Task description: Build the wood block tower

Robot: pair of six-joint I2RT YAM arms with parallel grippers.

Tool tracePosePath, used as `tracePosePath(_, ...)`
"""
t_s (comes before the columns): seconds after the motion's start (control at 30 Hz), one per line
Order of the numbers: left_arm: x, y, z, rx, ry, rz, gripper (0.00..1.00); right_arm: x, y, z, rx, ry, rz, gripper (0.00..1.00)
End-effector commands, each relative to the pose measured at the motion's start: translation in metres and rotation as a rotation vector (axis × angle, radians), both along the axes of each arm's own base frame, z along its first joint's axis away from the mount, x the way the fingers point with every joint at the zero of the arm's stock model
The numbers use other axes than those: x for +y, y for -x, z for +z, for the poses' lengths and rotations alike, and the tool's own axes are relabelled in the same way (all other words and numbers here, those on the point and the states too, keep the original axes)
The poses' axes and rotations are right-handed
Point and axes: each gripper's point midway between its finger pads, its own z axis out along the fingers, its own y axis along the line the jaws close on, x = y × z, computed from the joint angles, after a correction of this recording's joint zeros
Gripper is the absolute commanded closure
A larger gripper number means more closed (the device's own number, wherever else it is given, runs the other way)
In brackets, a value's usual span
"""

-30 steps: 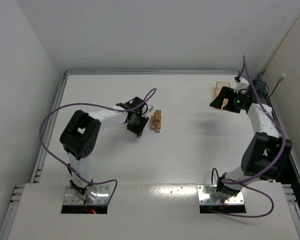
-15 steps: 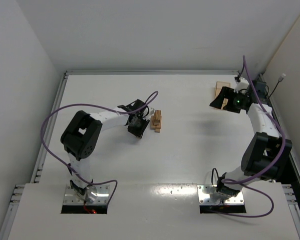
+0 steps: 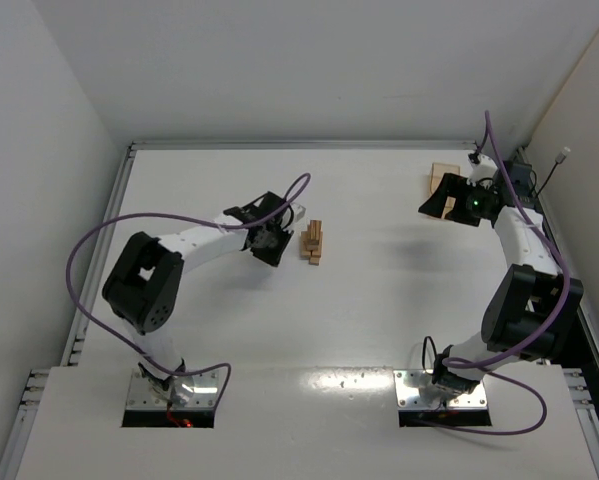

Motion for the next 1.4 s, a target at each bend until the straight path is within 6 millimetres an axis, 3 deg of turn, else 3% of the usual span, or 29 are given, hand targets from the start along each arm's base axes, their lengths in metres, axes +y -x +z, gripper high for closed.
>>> tracePosePath(0.0,-0.008,-0.02,0.072,-0.174,0.074,-0.01,1.0,0.001,-0.007,0.023,-0.078,0.015,0.019,0.15)
tracePosePath(0.03,-0.009,-0.024,0.079,-0.191,0.069,-0.031,1.0,0.001,-0.007,0.023,-0.078,0.015,0.019,0.15)
tracePosePath(0.07,-0.017,-0.033,0.1,-0.219,0.115,-0.05,1.0,0.001,-0.007,0.023,-0.078,0.015,0.019,0.15)
tracePosePath(0.13,-0.022,-0.038,0.114,-0.216,0.128,-0.101,1.0,0.002,-0.009,0.024,-0.089,0.012,0.025,0.15)
tracePosePath(0.17,-0.037,-0.046,0.14,-0.25,0.183,-0.141,1.0,0.002,-0.009,0.024,-0.089,0.012,0.025,0.15)
tracePosePath(0.27,-0.051,-0.056,0.142,-0.216,0.181,-0.215,1.0,0.002,-0.009,0.024,-0.089,0.012,0.025,0.15)
tracePosePath(0.3,-0.063,-0.066,0.164,-0.243,0.218,-0.242,1.0,0.002,-0.008,0.028,-0.098,0.015,0.025,0.15)
tracePosePath(0.33,-0.07,-0.059,0.16,-0.193,0.216,-0.274,1.0,0.002,-0.008,0.028,-0.098,0.015,0.025,0.15)
tracePosePath(0.37,-0.077,-0.064,0.144,-0.142,0.209,-0.281,1.0,0.002,-0.008,0.028,-0.098,0.015,0.025,0.15)
tracePosePath(0.4,-0.088,-0.069,0.156,-0.158,0.248,-0.318,1.0,0.002,-0.008,0.028,-0.098,0.015,0.025,0.15)
tracePosePath(0.53,-0.099,-0.071,0.14,-0.109,0.232,-0.367,1.0,0.002,-0.007,0.027,-0.089,0.012,0.025,0.15)
tracePosePath(0.67,-0.104,-0.064,0.125,-0.056,0.225,-0.392,1.0,0.002,-0.007,0.026,-0.093,0.018,0.031,0.15)
tracePosePath(1.37,-0.112,-0.06,0.106,-0.017,0.21,-0.406,1.0,0.002,-0.009,0.025,-0.091,0.012,0.025,0.15)
